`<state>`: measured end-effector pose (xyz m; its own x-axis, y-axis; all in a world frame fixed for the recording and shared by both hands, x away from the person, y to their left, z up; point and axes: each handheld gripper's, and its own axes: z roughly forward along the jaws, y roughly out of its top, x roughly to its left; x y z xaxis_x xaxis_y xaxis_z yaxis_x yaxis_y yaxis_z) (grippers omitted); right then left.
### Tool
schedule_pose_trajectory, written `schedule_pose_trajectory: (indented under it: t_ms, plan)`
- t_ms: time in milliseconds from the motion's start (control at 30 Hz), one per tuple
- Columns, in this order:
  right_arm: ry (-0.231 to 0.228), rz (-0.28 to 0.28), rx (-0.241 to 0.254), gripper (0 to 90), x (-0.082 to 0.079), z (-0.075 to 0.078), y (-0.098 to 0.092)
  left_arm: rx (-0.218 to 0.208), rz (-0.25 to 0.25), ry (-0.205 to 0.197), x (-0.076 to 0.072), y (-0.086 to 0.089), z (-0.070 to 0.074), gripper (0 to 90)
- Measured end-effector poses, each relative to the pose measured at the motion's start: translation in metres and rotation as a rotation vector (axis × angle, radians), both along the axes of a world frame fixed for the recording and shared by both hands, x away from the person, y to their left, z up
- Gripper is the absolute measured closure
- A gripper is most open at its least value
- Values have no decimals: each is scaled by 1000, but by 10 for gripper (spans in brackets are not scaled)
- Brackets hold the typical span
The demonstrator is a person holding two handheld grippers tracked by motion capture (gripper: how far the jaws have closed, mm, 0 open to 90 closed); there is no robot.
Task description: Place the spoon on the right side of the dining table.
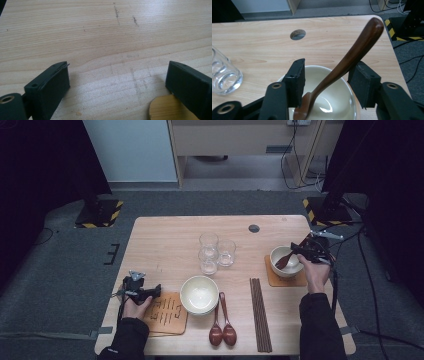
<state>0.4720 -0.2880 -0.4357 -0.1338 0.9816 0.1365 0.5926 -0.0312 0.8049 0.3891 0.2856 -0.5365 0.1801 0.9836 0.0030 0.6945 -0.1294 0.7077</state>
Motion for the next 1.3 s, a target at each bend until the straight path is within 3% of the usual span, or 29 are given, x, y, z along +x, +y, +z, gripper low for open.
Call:
schedule_pose_trajectory:
  t_ms: [733, 1300]
  plan:
    - [23, 0, 25, 312, -12, -21, -19, -1, 0, 0, 0, 0, 0, 40]
    - [45, 0, 23, 263, -19, -37, -31, -1, 0, 0, 0, 0, 0, 40]
